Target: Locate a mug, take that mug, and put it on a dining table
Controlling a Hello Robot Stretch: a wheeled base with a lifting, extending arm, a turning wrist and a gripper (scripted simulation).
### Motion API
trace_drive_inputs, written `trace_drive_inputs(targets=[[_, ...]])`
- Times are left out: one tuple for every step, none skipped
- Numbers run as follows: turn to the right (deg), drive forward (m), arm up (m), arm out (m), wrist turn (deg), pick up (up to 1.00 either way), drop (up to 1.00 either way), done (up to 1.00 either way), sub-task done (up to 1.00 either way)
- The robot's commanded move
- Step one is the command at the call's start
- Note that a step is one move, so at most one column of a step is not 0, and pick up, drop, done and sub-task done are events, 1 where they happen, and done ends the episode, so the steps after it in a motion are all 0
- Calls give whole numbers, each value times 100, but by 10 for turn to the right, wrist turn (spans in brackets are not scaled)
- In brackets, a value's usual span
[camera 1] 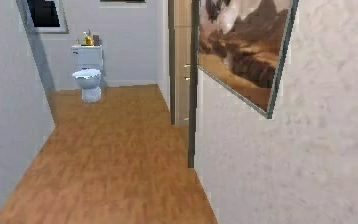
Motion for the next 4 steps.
trace_drive_inputs(targets=[[-60, 0, 0, 0, 0, 0, 0, 0, 0], [0, 65, 0, 0, 0, 0, 0, 0, 0], [-60, 0, 0, 0, 0, 0, 0, 0, 0], [0, 100, 0, 0, 0, 0, 0, 0, 0]])
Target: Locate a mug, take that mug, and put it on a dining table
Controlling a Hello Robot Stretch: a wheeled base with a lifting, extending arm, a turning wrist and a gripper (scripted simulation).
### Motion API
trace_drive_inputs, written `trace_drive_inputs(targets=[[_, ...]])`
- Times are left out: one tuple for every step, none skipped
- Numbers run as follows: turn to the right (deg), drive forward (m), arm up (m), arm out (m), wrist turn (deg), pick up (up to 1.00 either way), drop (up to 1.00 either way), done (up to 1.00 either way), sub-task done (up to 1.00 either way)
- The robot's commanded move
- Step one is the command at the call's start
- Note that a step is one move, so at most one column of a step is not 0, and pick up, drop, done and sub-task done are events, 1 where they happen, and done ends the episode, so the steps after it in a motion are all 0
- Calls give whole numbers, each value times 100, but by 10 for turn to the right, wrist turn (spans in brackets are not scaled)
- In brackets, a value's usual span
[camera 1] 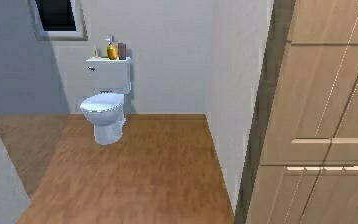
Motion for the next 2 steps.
trace_drive_inputs(targets=[[0, 15, 0, 0, 0, 0, 0, 0, 0], [360, 0, 0, 0, 0, 0, 0, 0, 0]])
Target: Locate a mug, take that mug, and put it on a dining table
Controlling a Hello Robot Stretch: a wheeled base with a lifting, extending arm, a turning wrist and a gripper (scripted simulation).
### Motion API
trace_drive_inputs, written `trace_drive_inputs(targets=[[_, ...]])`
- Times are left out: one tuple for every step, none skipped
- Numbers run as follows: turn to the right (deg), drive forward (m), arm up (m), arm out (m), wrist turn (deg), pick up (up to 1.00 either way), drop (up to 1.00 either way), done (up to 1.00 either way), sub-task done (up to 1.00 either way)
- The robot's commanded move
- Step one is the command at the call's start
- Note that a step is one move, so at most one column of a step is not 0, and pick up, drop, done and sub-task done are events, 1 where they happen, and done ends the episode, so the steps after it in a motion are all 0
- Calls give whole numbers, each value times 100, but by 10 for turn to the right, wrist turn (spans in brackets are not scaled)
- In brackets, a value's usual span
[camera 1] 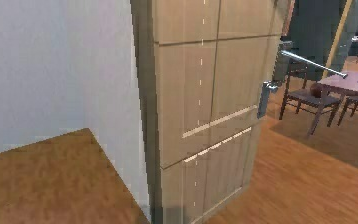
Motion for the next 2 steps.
trace_drive_inputs(targets=[[0, 45, 0, 0, 0, 0, 0, 0, 0], [450, 0, 0, 0, 0, 0, 0, 0, 0]])
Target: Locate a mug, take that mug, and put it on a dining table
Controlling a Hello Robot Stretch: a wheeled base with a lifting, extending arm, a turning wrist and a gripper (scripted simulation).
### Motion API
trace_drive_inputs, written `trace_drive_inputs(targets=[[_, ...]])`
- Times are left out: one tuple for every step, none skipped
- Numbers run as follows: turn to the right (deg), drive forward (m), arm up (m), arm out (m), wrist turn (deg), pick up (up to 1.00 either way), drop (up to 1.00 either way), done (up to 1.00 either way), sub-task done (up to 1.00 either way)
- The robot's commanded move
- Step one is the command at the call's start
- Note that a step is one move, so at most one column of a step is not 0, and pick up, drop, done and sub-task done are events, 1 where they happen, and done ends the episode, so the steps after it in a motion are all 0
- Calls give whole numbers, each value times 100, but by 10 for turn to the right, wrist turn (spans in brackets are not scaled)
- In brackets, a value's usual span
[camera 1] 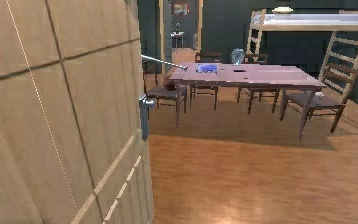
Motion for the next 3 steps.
trace_drive_inputs(targets=[[90, 0, 0, 0, 0, 0, 0, 0, 0], [0, 100, 0, 0, 0, 0, 0, 0, 0], [60, 0, 0, 0, 0, 0, 0, 0, 0]])
